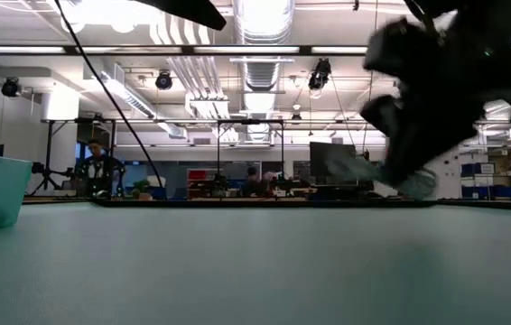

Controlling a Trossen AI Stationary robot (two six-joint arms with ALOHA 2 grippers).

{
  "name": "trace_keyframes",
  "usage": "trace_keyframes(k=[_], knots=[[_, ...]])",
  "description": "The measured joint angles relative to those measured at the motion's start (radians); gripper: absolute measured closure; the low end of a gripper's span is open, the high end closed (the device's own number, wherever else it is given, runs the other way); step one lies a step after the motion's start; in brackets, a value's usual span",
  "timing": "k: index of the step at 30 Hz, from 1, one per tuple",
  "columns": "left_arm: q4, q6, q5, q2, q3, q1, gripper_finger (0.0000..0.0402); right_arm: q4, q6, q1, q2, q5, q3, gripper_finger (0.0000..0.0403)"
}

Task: Pick and place USB-C Cables
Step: Put the white charger cable in the green bin

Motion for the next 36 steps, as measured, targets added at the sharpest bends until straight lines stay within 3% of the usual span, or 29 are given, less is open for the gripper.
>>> trace_keyframes(k=[10, 21, 29, 36], knots=[[0.389, 0.154, -0.001, -0.017, -0.134, 0.002, 0.0267, 0.494, -0.281, -0.035, -0.013, -0.024, -0.036, 0.0385], [0.44, 0.161, 0.016, -0.019, -0.153, 0.006, 0.0267, 0.885, -0.398, -0.085, -0.013, -0.194, -0.057, 0.0385], [0.729, 0.266, 0.122, -0.019, -0.215, 0.015, 0.0267, 0.951, -0.402, -0.139, -0.013, -0.241, -0.057, 0.0385], [0.798, 0.262, 0.232, -0.001, -0.22, 0.059, 0.0267, 0.951, -0.394, -0.147, -0.013, -0.249, -0.057, 0.0385]])
